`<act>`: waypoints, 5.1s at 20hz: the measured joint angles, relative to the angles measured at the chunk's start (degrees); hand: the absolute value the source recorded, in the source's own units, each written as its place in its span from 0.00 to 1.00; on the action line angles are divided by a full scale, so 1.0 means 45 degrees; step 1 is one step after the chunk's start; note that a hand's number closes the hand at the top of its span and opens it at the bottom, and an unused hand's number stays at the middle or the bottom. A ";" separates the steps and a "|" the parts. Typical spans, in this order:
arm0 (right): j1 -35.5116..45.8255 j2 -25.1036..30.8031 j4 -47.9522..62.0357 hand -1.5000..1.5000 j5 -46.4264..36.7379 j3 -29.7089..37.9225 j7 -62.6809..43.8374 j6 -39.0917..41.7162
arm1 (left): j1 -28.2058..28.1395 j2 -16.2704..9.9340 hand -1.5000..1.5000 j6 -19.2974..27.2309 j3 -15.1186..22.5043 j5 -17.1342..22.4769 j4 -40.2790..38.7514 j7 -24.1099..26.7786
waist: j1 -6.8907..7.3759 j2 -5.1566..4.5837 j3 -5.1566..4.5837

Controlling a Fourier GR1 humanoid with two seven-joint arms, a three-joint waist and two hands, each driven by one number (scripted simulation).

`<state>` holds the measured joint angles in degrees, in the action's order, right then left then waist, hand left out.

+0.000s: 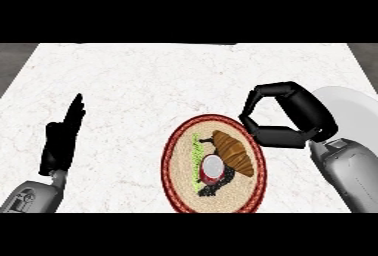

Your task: Pick the can from the placemat and place it in the plate

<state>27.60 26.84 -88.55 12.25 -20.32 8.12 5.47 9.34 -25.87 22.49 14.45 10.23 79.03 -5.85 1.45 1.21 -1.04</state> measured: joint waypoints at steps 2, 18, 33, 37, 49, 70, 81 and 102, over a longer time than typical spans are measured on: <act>-0.0317 -0.0053 0.0071 1.00 -0.1456 -0.0750 0.0687 -0.0501 | -0.0342 0.0446 0.50 -0.0067 0.0164 0.0272 0.0022 -0.0120 | -0.0056 -0.0092 0.0080; -0.0711 -0.0517 0.2372 0.00 -0.2730 -0.2206 0.4166 0.2137 | -0.0912 0.1241 0.50 -0.0291 0.0339 0.0563 0.0367 -0.0725 | -0.0177 -0.0260 0.0231; 0.1958 -0.0064 0.1390 0.00 -0.5635 -0.3652 -0.0301 0.5501 | -0.1166 0.1541 0.50 -0.0461 0.0073 0.0151 0.0462 -0.0787 | -0.0259 -0.0248 0.0223; 0.2145 -0.0711 0.1943 0.00 -0.6418 -0.3568 -0.0601 0.6196 | -0.1233 0.1765 0.50 -0.0434 0.0055 -0.0196 0.0659 -0.1005 | -0.0242 -0.0264 0.0228; 0.1022 -0.2132 0.1894 0.00 -0.9003 -0.2738 -0.0310 0.7523 | -0.1374 0.2338 0.50 -0.1216 -0.0853 -0.0891 0.0558 -0.0976 | -0.0284 -0.0266 0.0230; 0.0893 -0.4156 0.4216 1.00 -1.2997 -0.1945 0.2468 0.6432 | -0.1618 0.3317 0.50 -0.2006 -0.1774 -0.1980 0.0707 -0.1051 | -0.0242 -0.0250 0.0228; -0.0030 -0.3554 0.4867 1.00 -1.3793 0.2125 -0.1271 0.3206 | -0.2024 0.3230 0.50 -0.2134 -0.2128 -0.2030 0.0949 -0.1053 | -0.0723 -0.0194 0.0234; -0.1601 -0.2290 -0.1871 1.00 -1.5335 0.6540 -0.7344 -0.0906 | -0.1761 0.3485 0.50 -0.2161 -0.2081 -0.2399 0.1278 -0.1610 | -0.0418 -0.0233 0.0228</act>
<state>20.40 16.53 -96.97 -56.75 9.11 -24.93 1.40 1.42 -10.18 12.77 5.09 -0.57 84.78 -13.10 -0.43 0.16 -0.01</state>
